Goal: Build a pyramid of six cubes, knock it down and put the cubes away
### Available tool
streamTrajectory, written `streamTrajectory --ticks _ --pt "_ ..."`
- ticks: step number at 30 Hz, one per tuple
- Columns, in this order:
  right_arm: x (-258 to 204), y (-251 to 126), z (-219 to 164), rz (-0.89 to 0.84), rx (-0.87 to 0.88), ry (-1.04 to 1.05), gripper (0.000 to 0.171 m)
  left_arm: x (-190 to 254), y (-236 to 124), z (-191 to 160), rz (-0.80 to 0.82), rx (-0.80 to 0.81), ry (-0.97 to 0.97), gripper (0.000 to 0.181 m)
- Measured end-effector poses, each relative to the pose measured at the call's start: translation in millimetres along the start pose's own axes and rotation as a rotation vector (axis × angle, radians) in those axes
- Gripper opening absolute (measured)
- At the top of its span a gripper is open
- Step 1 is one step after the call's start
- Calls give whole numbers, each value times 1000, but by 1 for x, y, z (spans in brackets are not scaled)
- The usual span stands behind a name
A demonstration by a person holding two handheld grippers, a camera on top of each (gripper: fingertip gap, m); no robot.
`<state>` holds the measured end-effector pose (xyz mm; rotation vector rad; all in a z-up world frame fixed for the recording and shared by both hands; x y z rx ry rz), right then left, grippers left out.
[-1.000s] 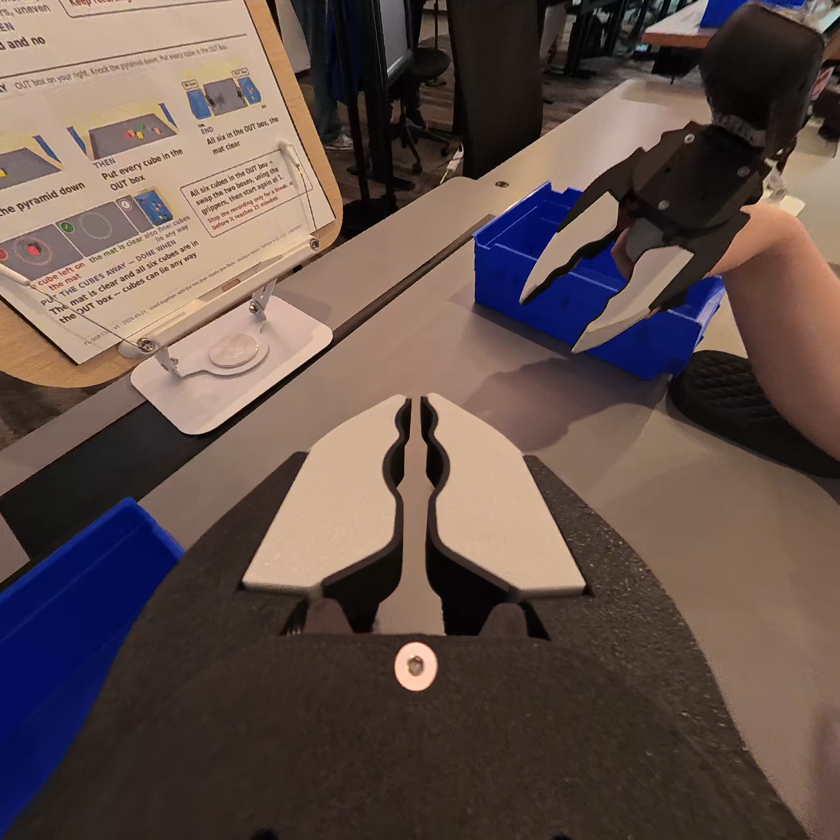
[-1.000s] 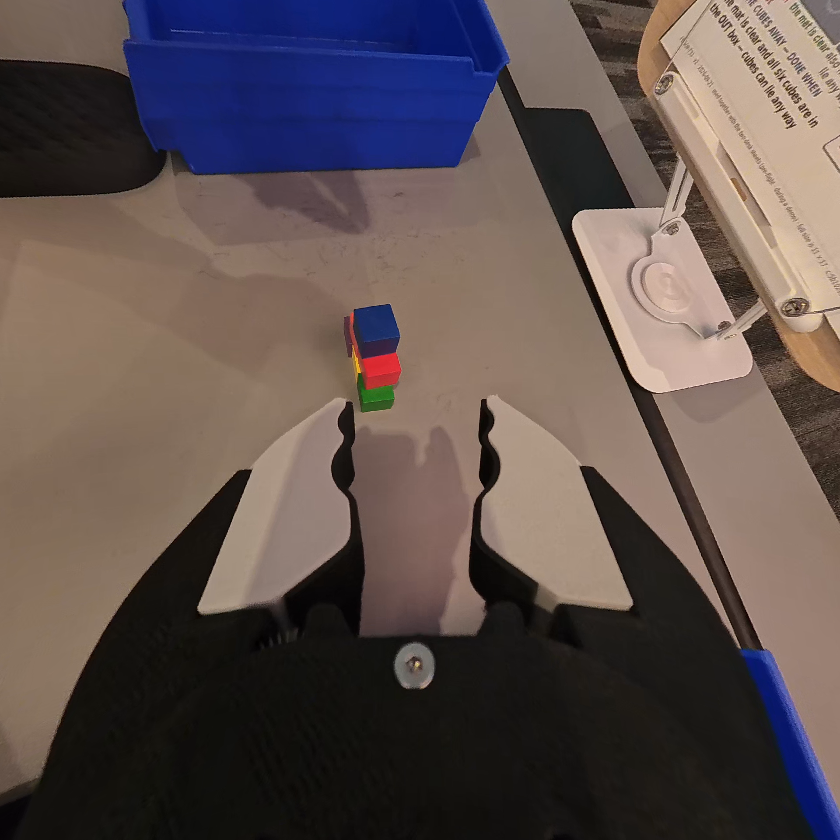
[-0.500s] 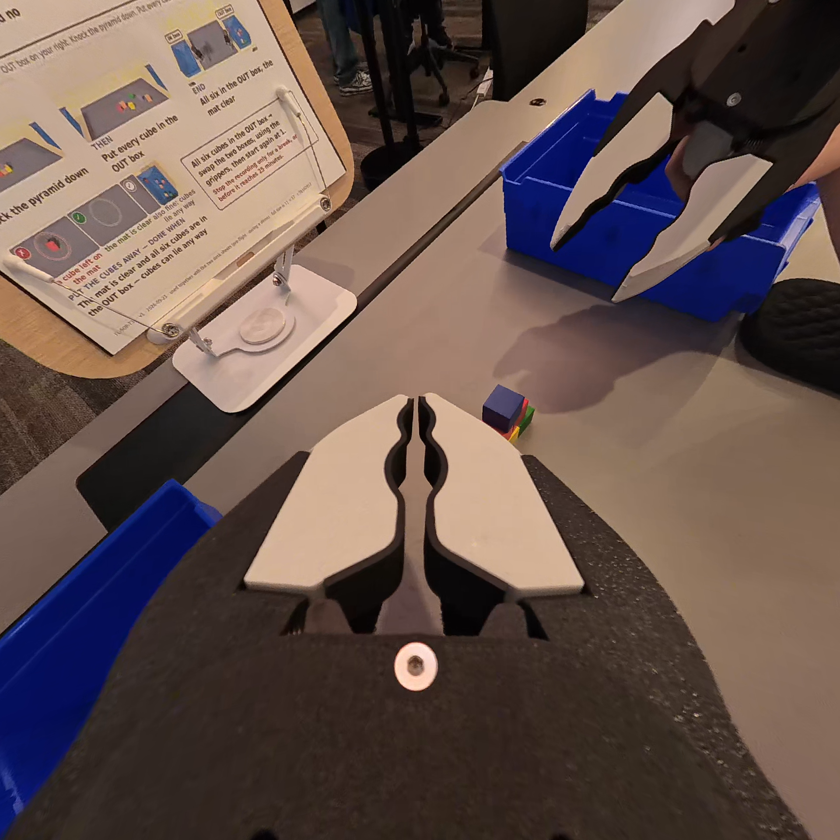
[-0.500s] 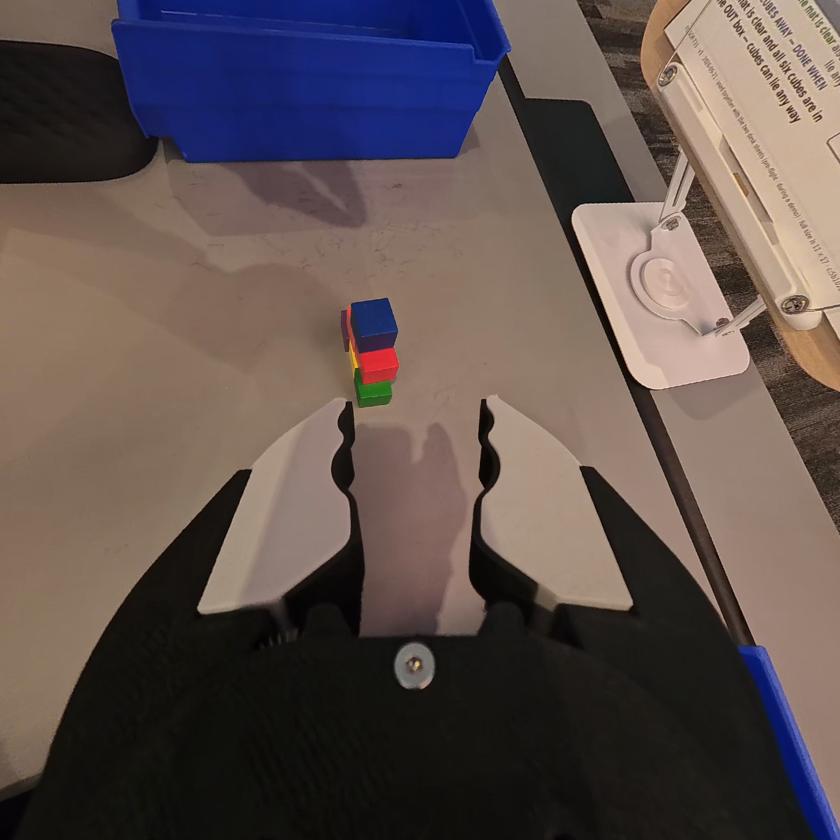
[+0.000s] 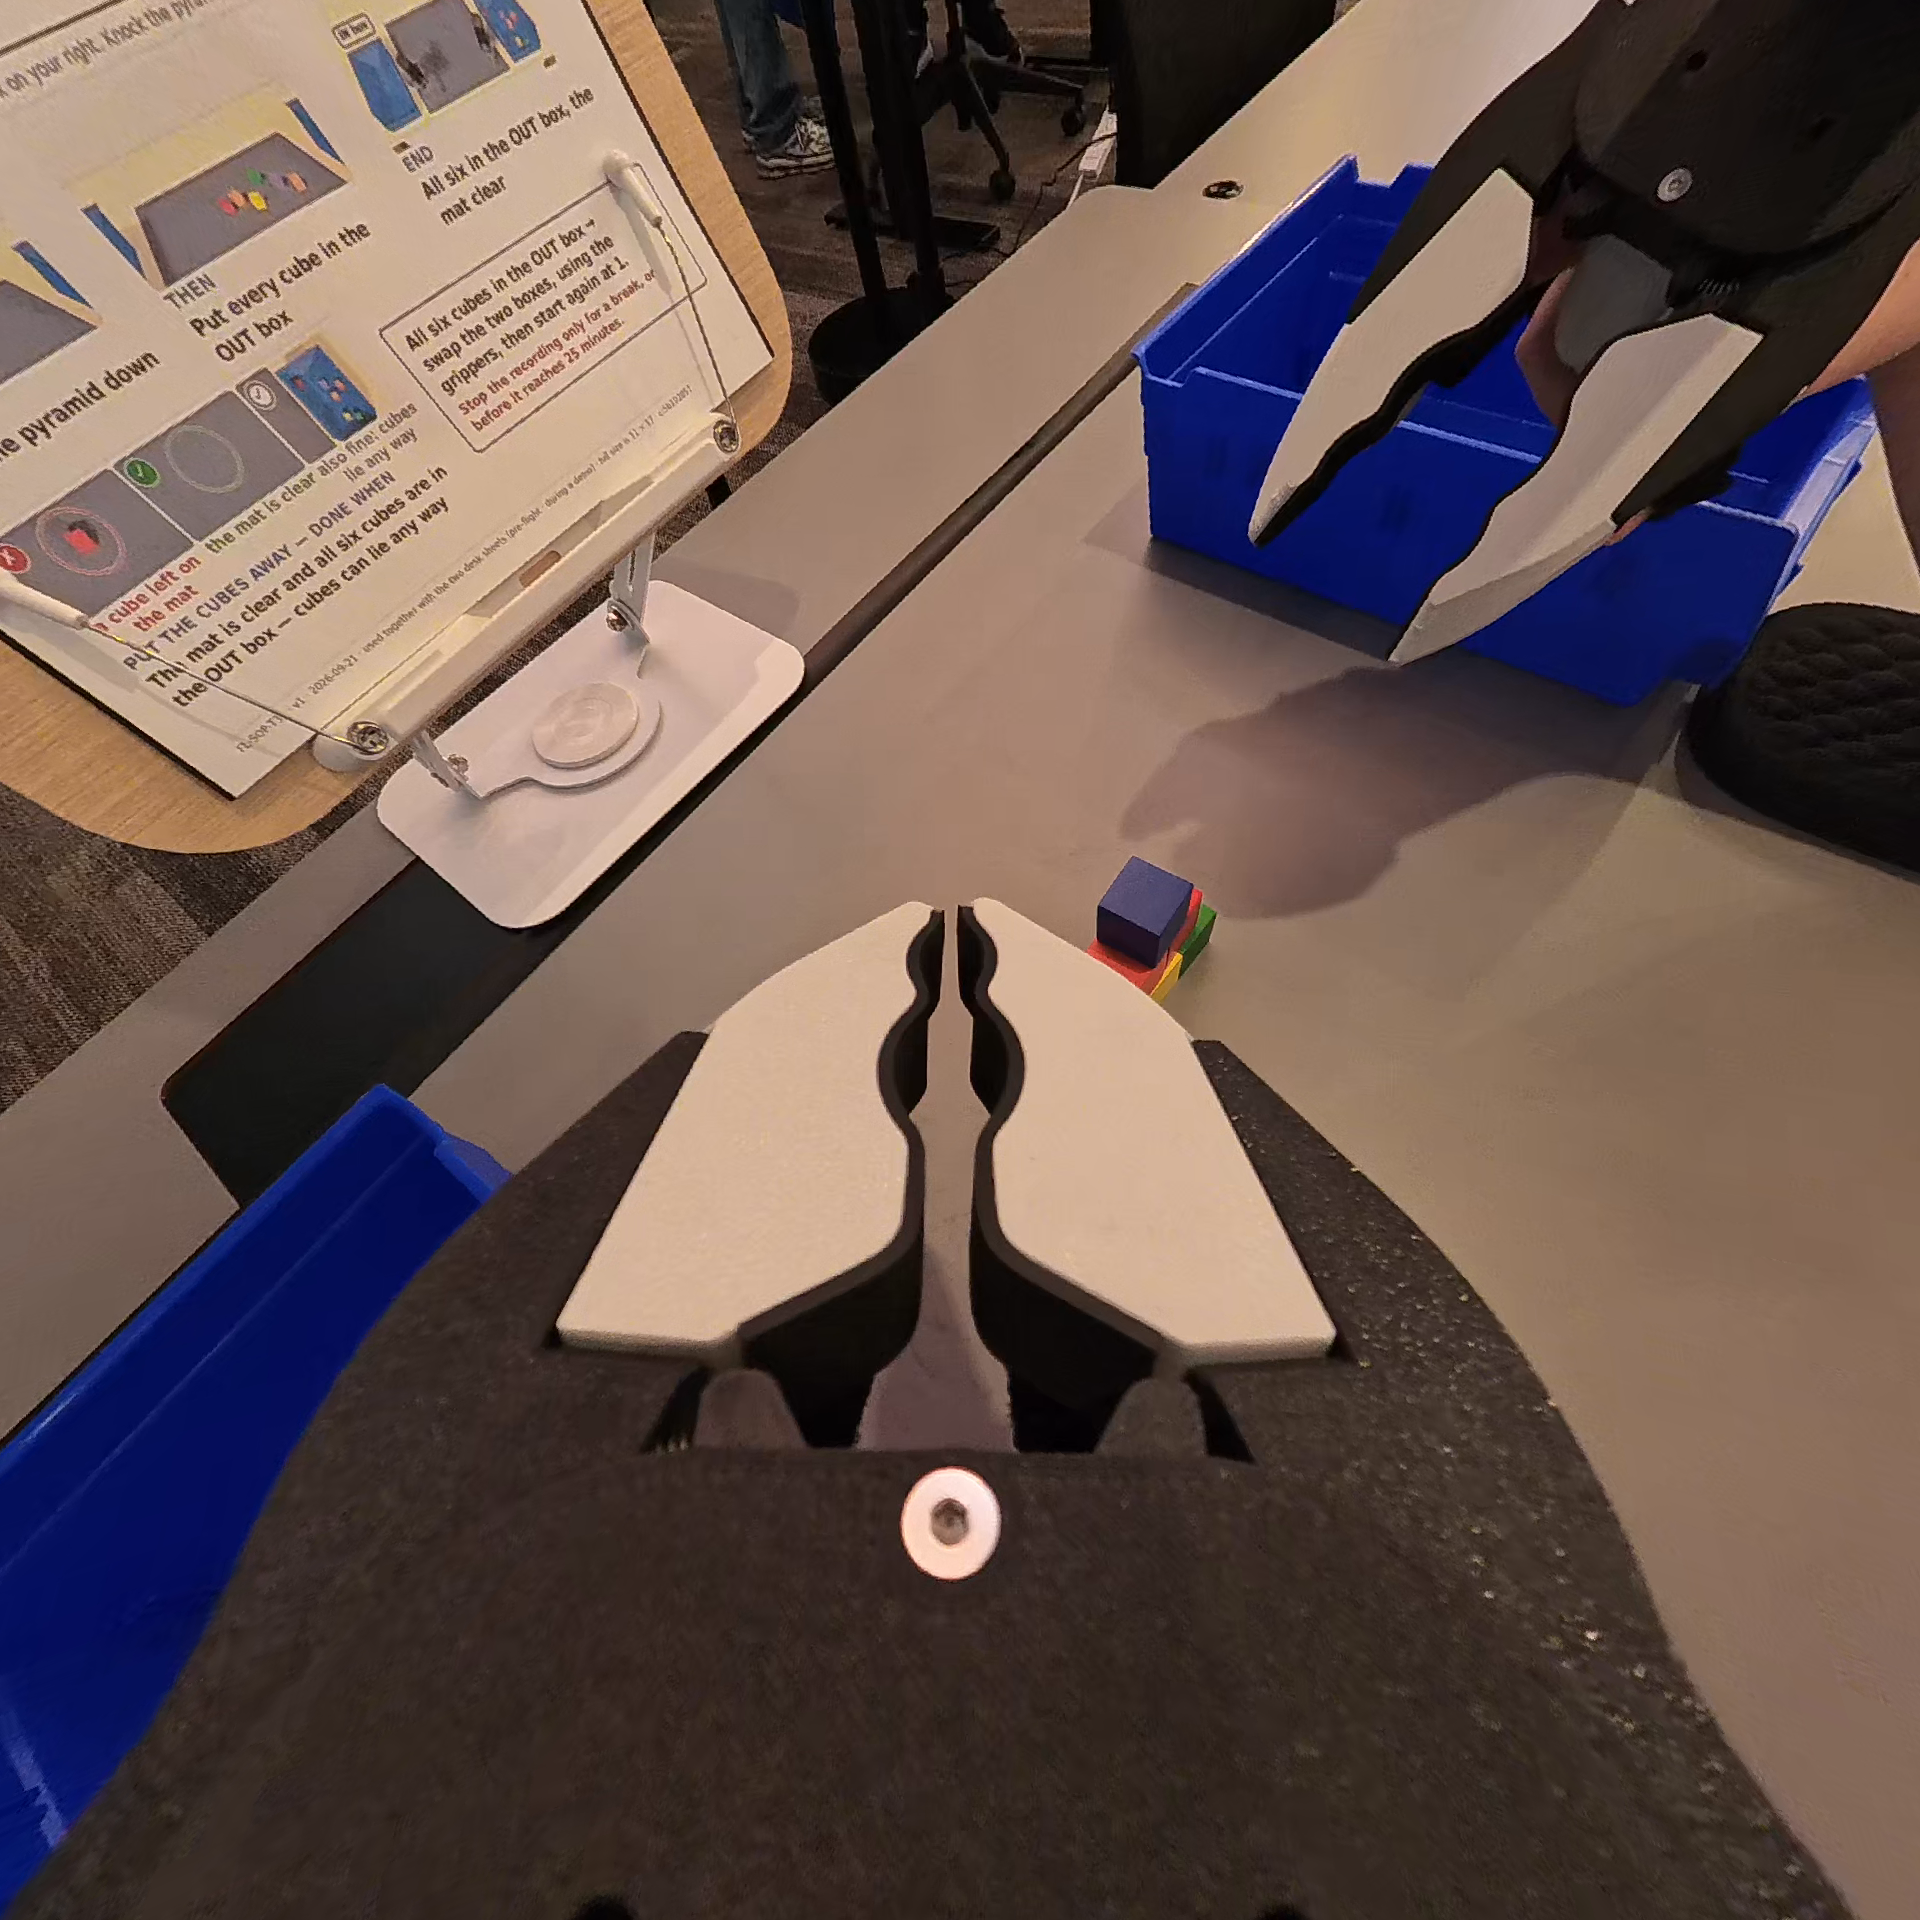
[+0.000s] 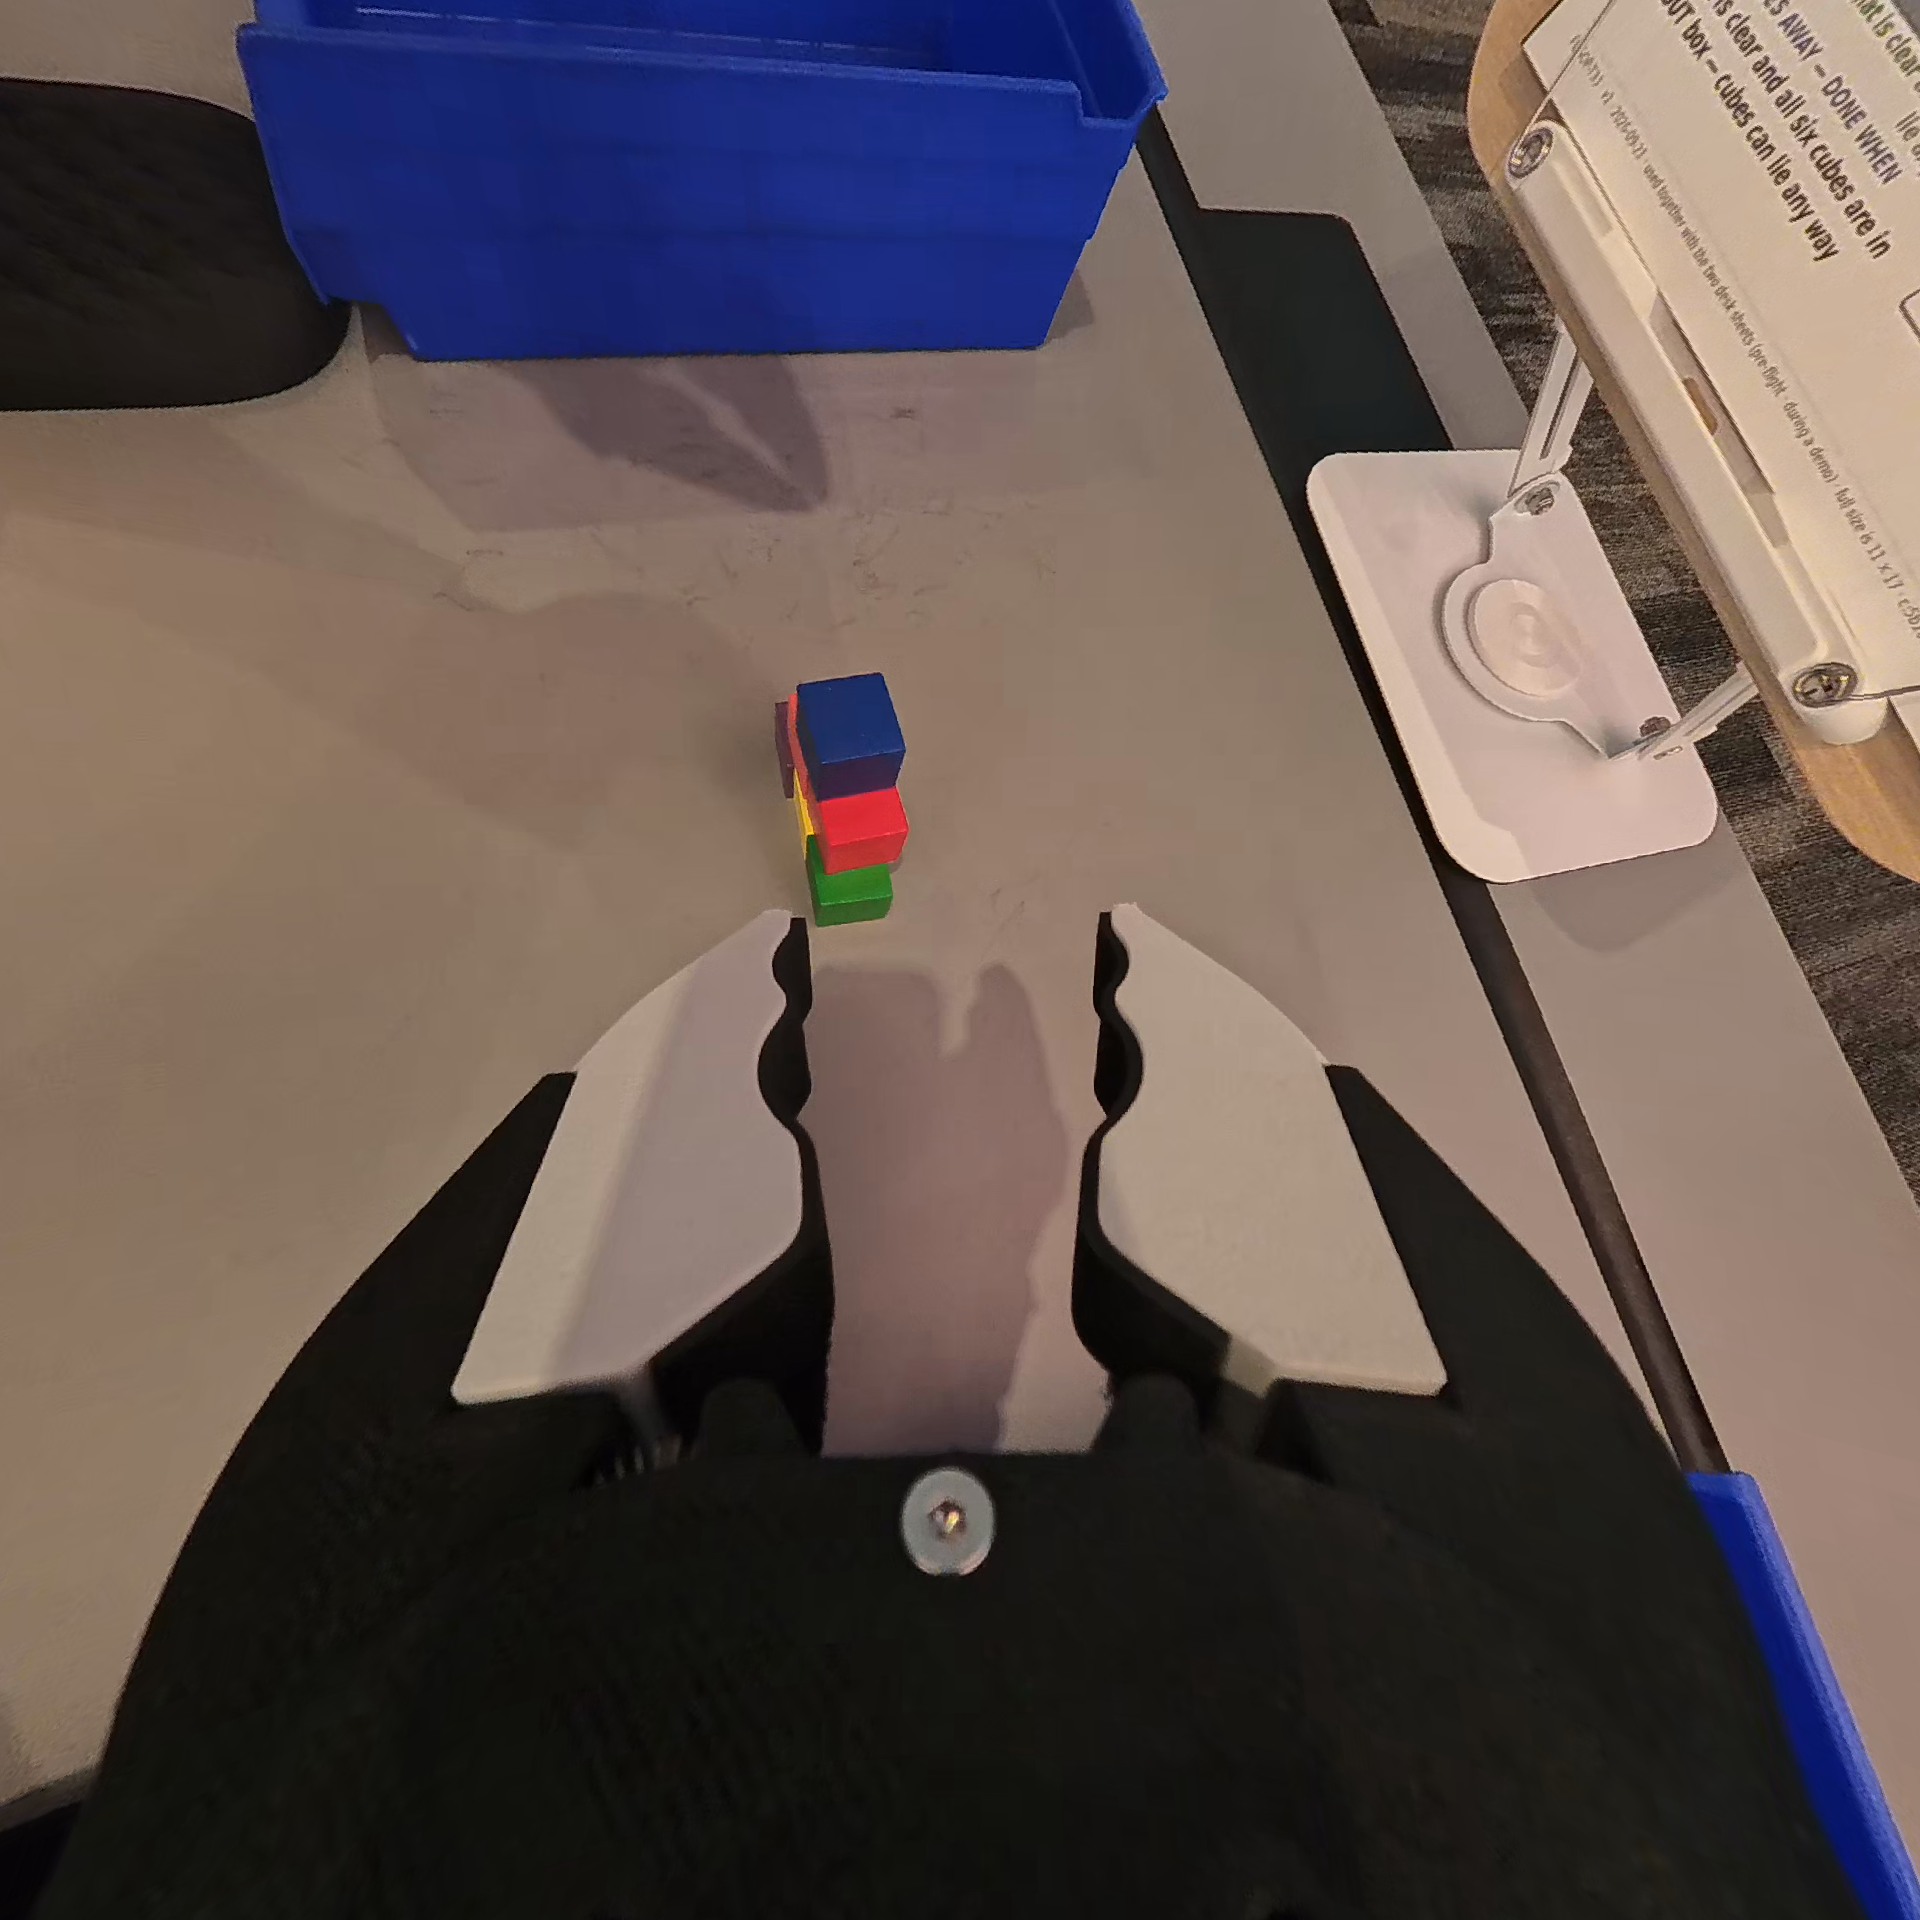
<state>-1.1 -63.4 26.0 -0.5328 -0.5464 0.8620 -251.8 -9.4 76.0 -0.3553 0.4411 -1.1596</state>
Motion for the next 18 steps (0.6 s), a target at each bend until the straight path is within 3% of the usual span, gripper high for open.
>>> streamTrajectory --ticks 18 --pt "2 -3 -1 -14 -6 3 53 5 6 -3 -26 -34 18 3"
Point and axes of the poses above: each gripper's, where its closed fingertips meet, y out along the fingers, z out of its top, x = y × z across the jaws, the point moved 7 cm from there along -y, back along the fingers, and after that the axes turned 1 degree about -z, right-handed, at the moved point
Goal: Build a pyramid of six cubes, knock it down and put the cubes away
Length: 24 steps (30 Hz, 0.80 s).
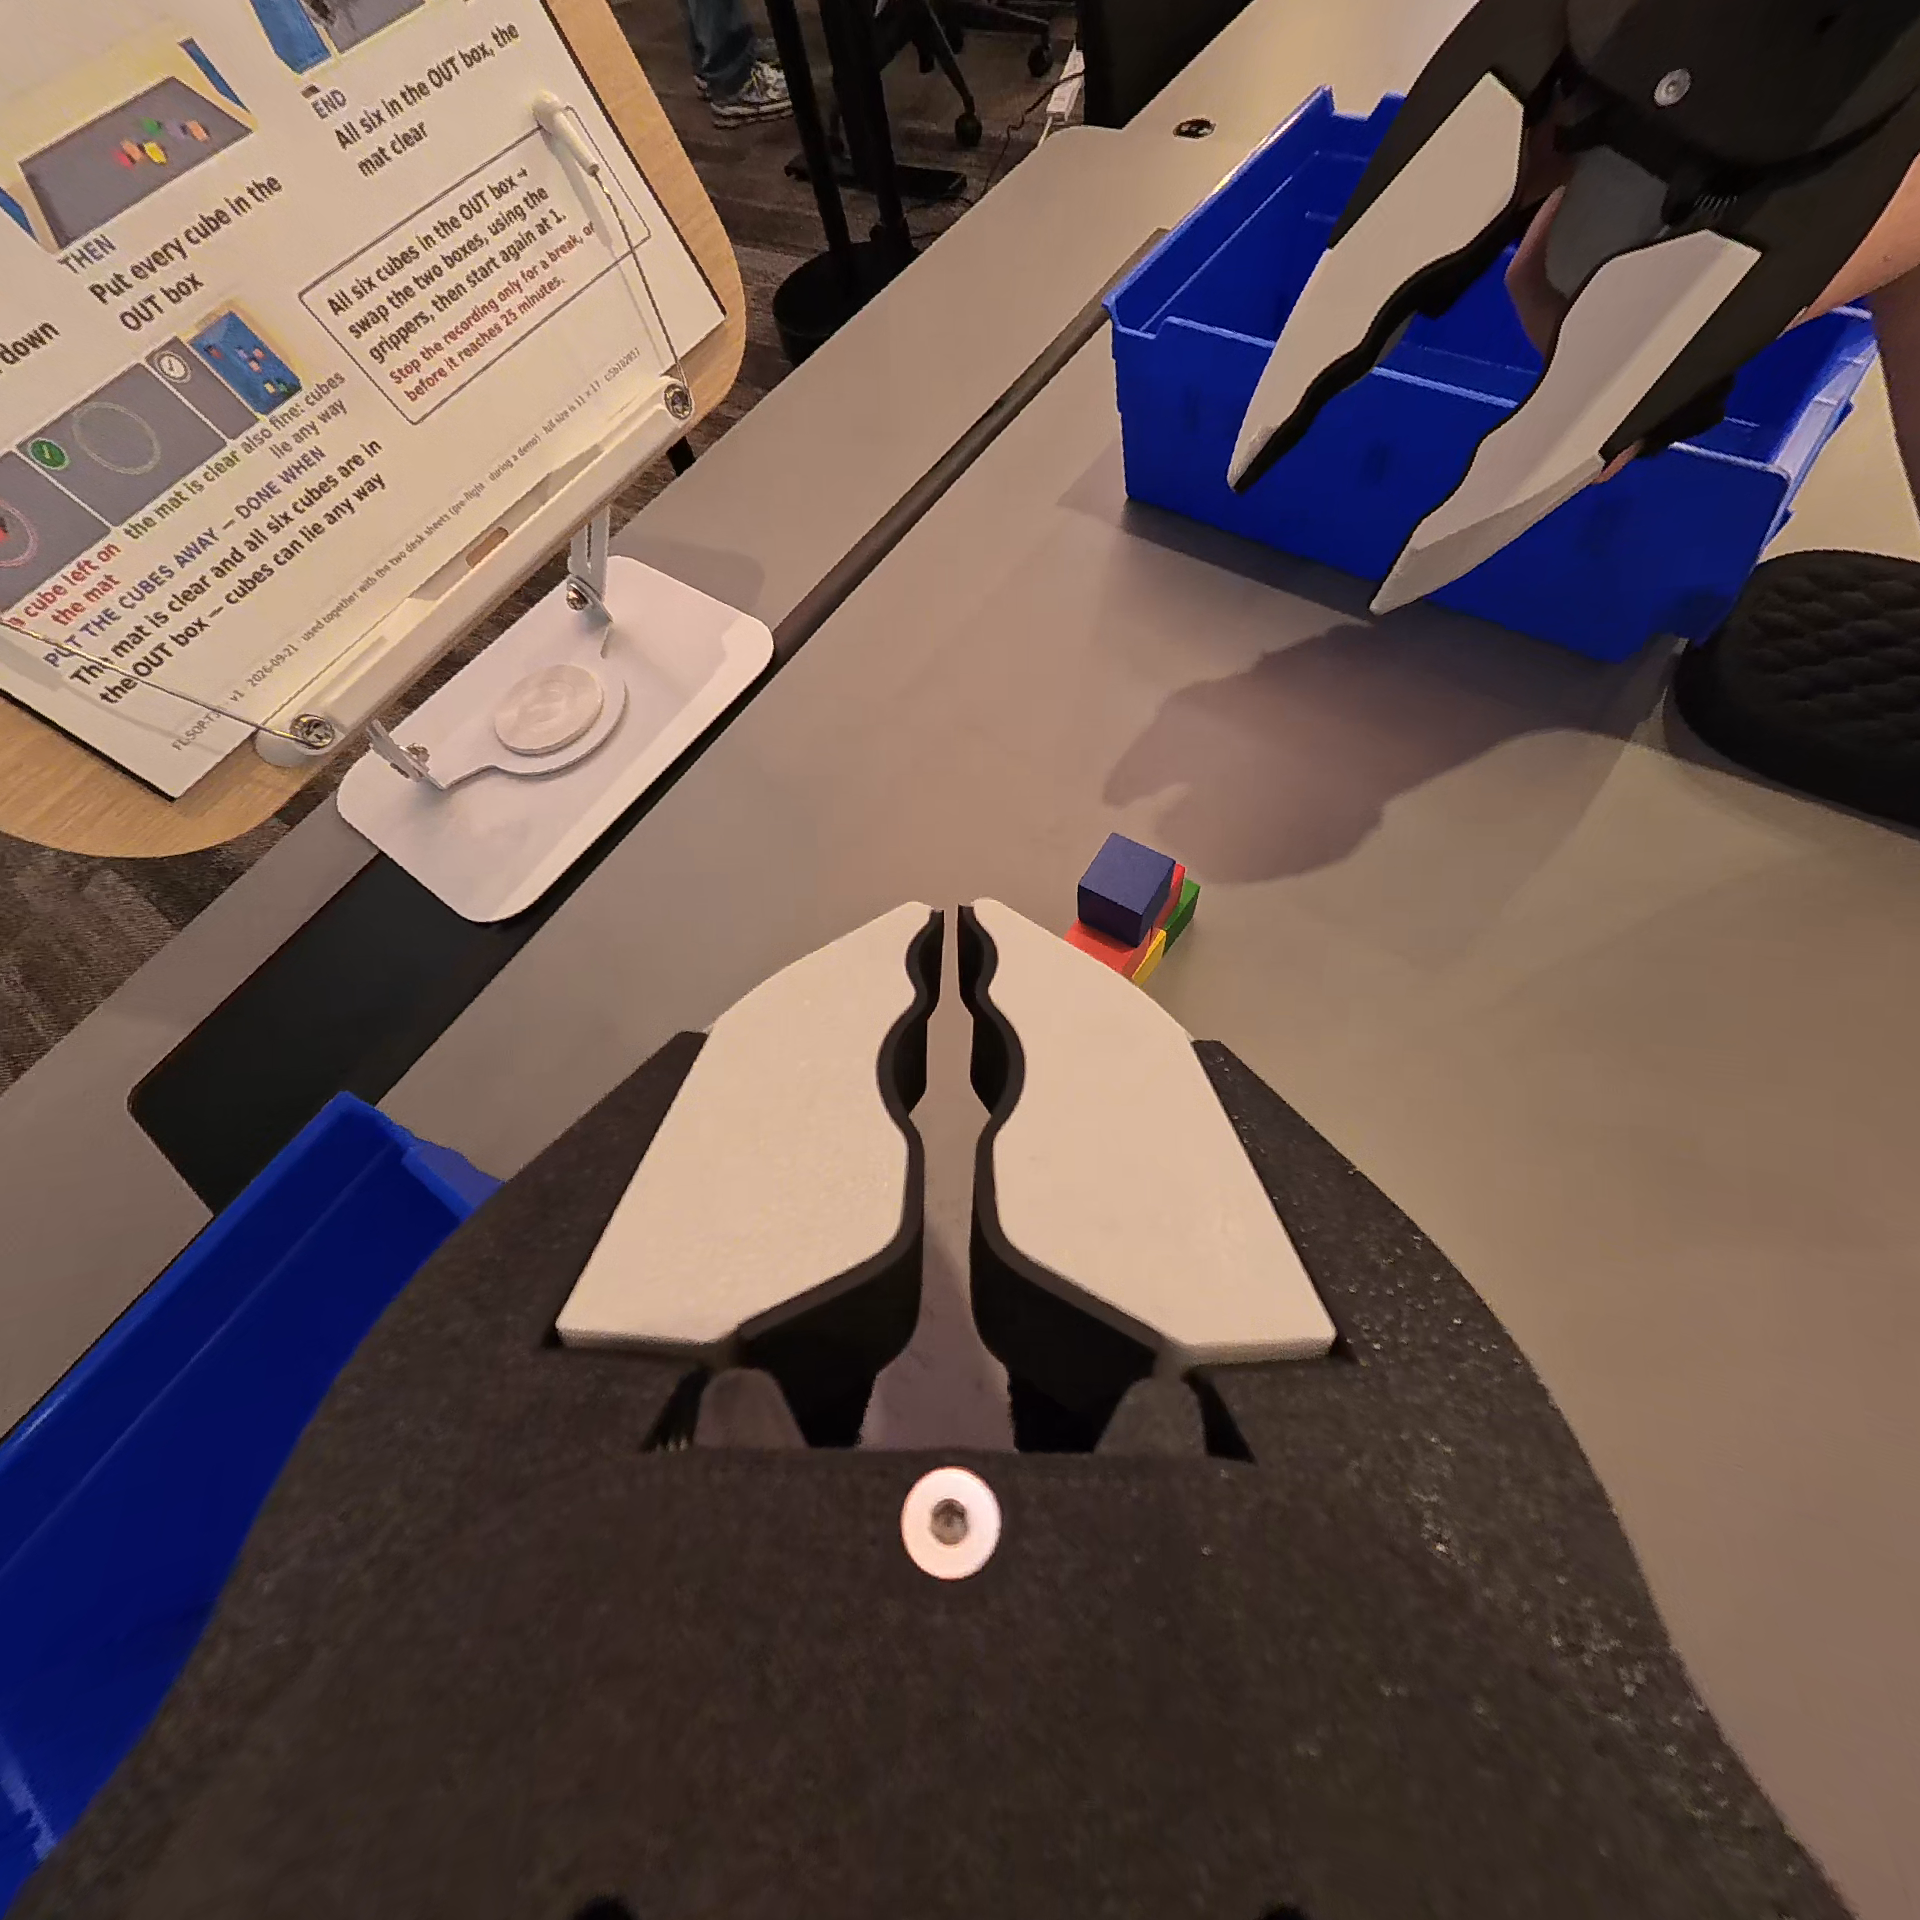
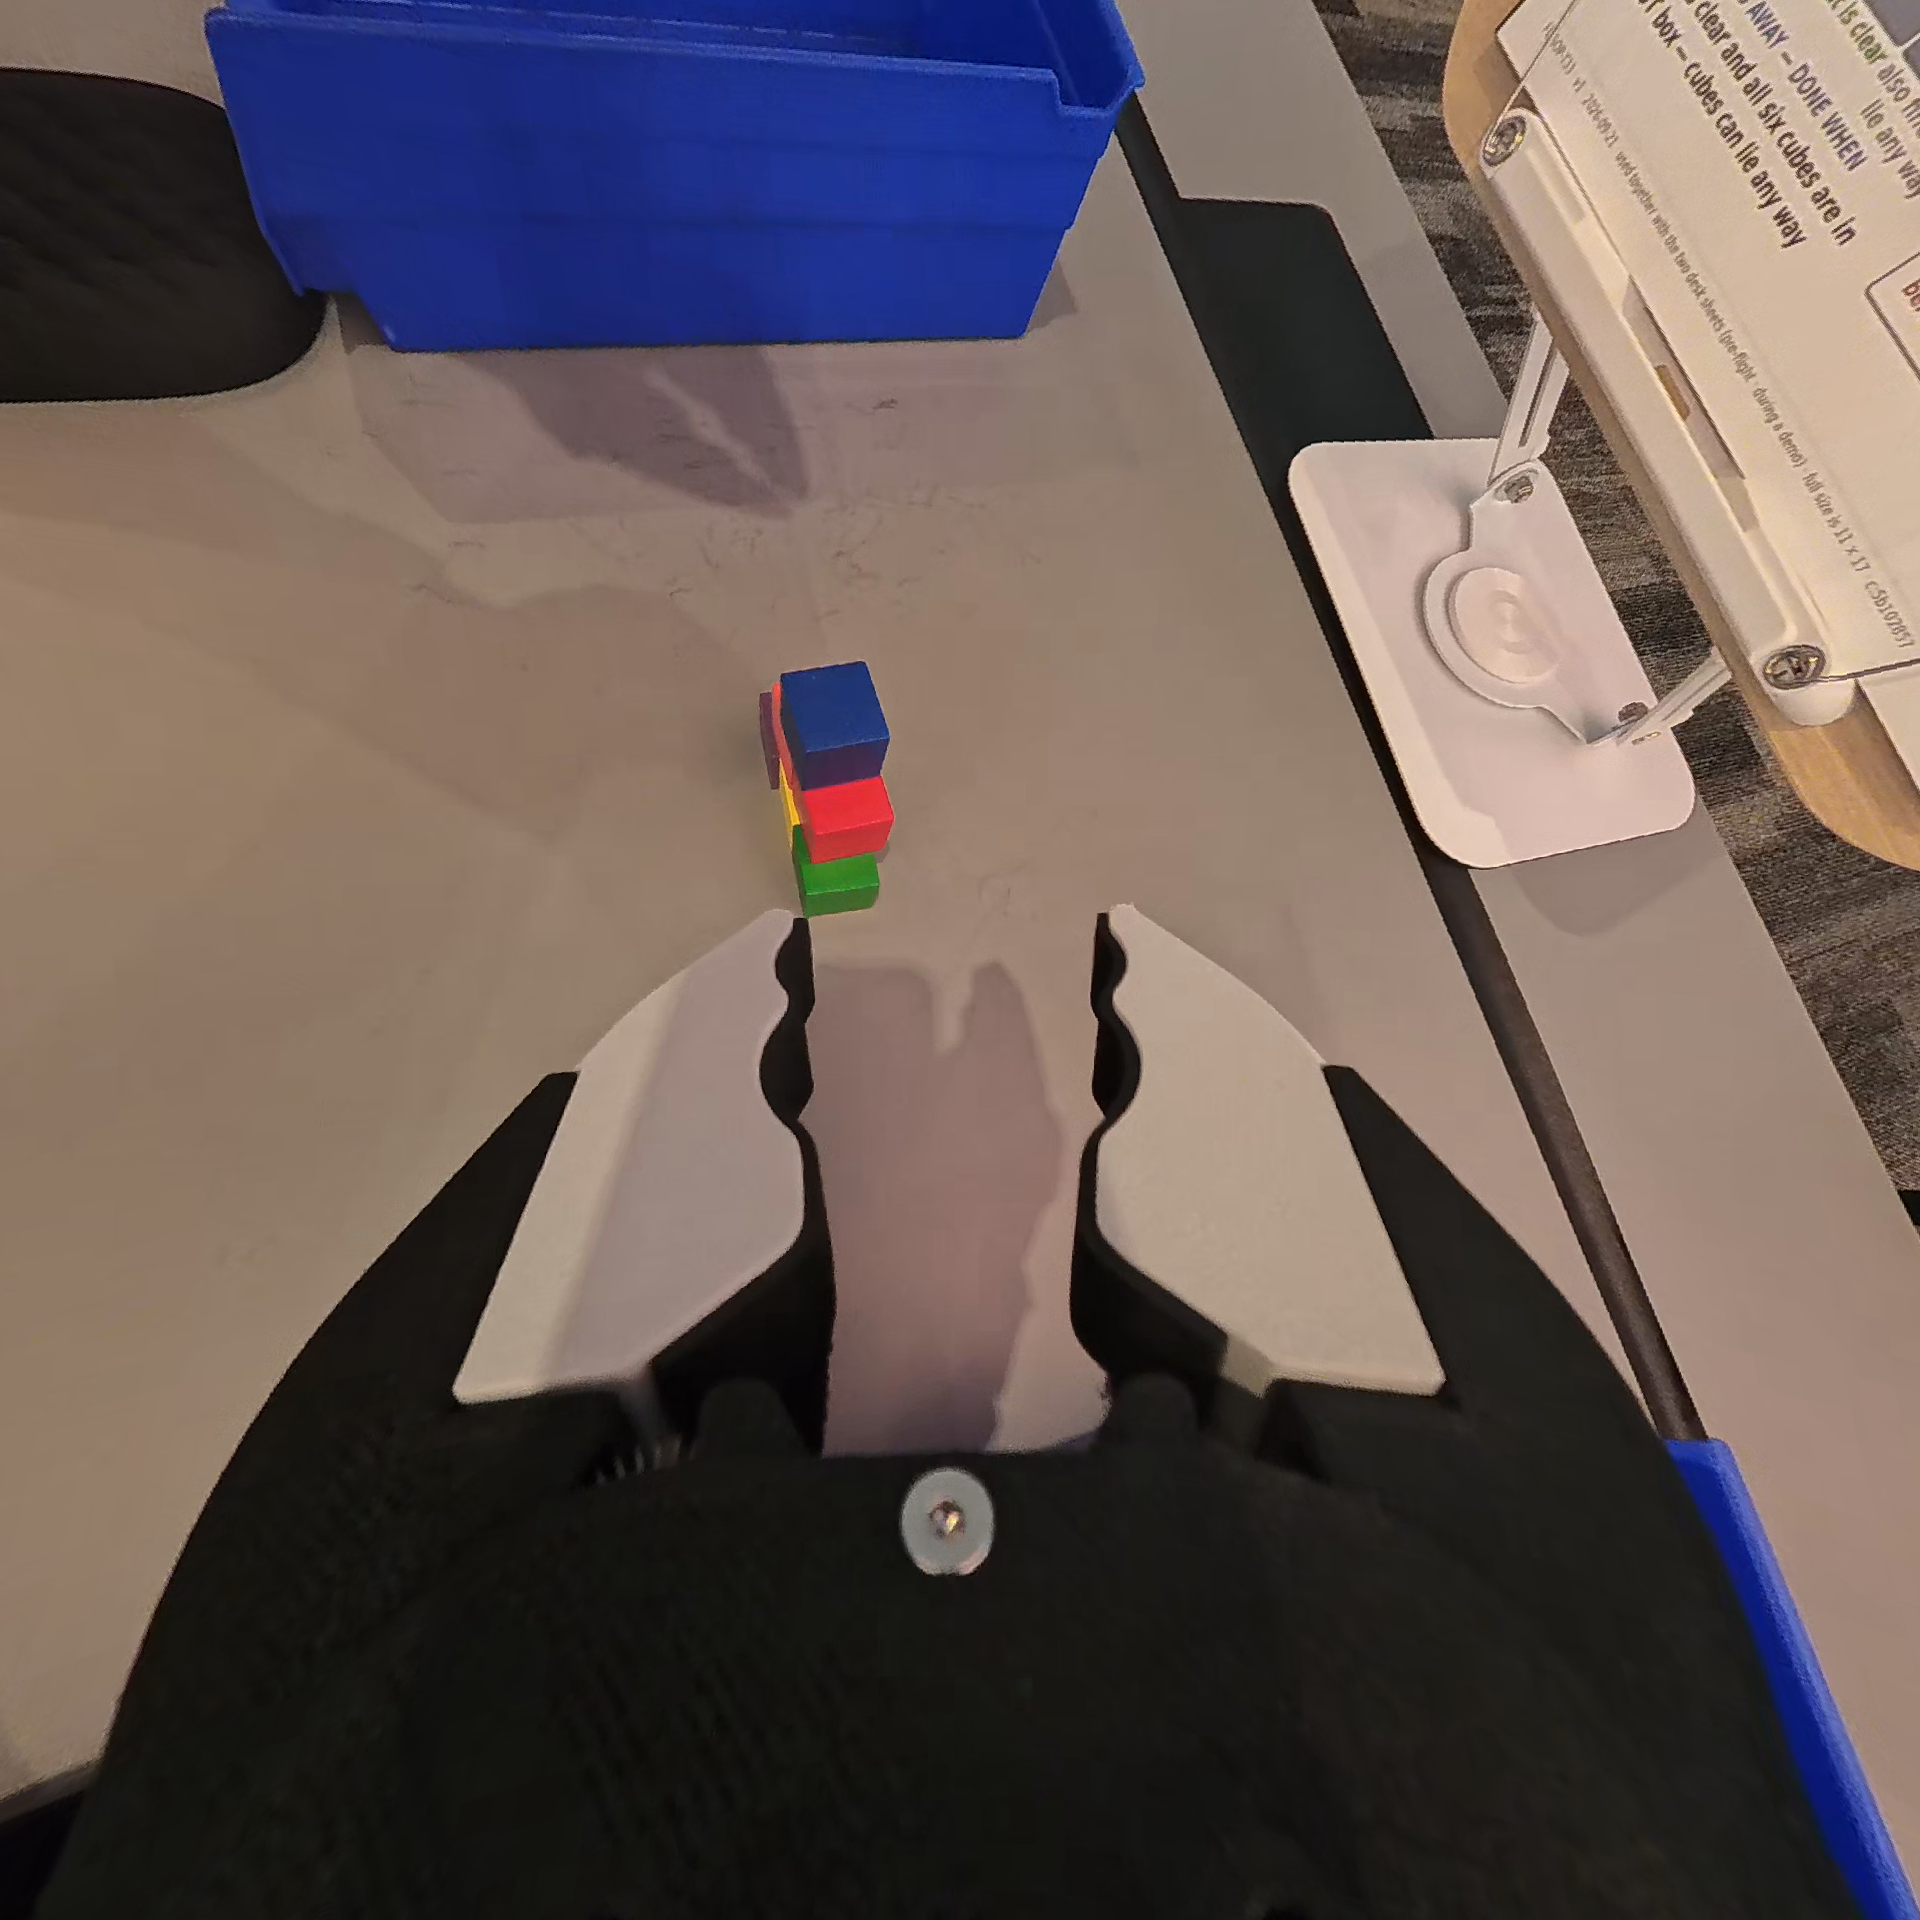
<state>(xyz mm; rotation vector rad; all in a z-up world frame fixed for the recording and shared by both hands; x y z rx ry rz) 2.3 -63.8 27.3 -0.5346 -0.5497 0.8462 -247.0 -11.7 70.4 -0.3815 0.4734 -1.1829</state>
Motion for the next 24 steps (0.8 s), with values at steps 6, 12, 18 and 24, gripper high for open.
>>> streamTrajectory --ticks 6,12,18,24 --pt "3 -4 -1 -19 -5 22 51 6 7 0 -49 -5 7 0" --pt "5 -10 -2 -33 4 31 49 15 23 -5 -101 -52 25 0" --pt "7 -16 -3 -47 4 44 49 34 43 -5 -252 -42 -8 0" --pt "10 -24 -5 -59 6 57 49 53 64 -10 -369 -88 15 0"
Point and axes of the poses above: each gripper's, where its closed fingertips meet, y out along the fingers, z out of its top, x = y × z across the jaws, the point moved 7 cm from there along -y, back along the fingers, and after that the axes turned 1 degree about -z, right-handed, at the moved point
